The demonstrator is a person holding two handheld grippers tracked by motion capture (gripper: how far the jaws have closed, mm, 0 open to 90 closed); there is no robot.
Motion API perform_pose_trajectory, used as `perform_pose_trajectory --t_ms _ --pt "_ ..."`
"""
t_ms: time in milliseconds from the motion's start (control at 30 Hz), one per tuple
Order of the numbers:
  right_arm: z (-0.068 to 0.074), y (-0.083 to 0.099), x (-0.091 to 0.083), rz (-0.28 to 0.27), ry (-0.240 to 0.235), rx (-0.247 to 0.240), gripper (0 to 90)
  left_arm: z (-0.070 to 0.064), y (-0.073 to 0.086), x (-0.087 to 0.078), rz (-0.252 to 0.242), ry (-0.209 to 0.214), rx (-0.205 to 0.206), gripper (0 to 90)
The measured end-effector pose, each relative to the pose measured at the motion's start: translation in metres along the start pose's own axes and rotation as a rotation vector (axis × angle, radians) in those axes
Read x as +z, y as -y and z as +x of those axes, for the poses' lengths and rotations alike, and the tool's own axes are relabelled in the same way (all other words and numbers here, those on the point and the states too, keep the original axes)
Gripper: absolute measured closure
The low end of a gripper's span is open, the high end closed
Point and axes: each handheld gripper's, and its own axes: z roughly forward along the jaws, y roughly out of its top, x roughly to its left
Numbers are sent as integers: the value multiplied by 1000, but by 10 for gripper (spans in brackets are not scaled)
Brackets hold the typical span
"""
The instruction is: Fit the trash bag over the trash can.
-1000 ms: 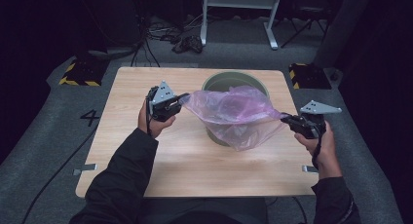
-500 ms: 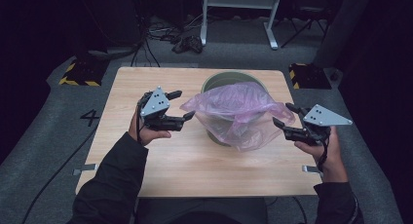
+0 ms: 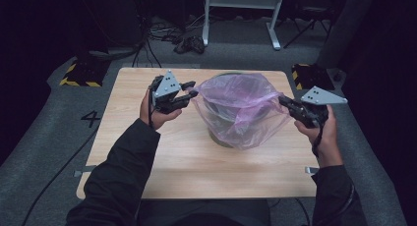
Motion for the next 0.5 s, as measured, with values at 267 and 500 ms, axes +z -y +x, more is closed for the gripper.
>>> perform_pose_trajectory --t_ms 267,500 --pt "-21 4 50 127 76 85 884 11 2 35 61 -21 -46 887" --pt "-37 9 70 160 95 152 878 25 20 56 117 -38 -125 898"
